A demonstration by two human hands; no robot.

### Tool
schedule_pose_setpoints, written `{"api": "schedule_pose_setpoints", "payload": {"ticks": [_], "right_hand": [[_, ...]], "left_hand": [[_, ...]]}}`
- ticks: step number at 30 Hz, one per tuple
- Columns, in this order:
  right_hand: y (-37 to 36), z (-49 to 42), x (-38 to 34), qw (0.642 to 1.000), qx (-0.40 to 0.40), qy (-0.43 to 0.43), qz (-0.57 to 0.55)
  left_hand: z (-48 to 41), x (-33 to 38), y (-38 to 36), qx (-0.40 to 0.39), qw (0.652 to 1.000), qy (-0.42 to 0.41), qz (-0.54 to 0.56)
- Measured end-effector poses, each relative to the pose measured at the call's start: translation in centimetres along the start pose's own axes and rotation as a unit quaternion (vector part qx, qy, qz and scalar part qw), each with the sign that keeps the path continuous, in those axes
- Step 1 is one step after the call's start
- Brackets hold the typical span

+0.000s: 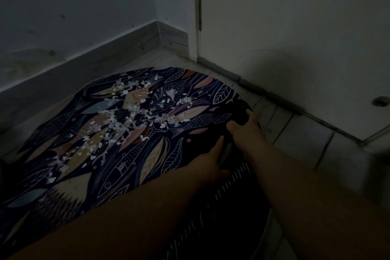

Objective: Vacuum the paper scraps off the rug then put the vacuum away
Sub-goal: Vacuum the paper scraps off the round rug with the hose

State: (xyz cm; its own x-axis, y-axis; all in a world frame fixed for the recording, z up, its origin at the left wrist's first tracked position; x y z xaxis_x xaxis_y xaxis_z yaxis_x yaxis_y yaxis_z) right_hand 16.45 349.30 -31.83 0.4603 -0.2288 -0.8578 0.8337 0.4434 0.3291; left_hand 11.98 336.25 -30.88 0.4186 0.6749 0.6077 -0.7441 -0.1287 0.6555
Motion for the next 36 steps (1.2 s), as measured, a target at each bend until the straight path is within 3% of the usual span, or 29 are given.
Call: {"api": "schedule_pose_setpoints", "payload": {"ticks": [16,36], "right_hand": [[-1.8,2.2,0.0,0.998,-0.047,-0.017,0.031],[1.2,-2.6,-0.2,0.999,0.041,0.009,0.001]], "left_hand": [[2.4,-1.7,1.1,0.008,1.000,-0.008,-0.020],[-3.3,0.9,-1.0,-0.003,1.000,-0.005,0.005]]}}
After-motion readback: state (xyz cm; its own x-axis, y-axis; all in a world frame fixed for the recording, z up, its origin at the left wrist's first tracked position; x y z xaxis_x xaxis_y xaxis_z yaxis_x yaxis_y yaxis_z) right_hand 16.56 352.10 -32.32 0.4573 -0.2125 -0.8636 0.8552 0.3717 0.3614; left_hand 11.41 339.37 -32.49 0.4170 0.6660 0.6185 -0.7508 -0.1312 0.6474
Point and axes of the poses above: each hand's wrist, its own z-axis away from the middle knuckle, its own y-axis out of the back of the hand, x = y × z, the point moved 2 cm from there along -z, towards the middle knuckle, and after that the axes turned 15 degrees about x, right-handed, at the moved point
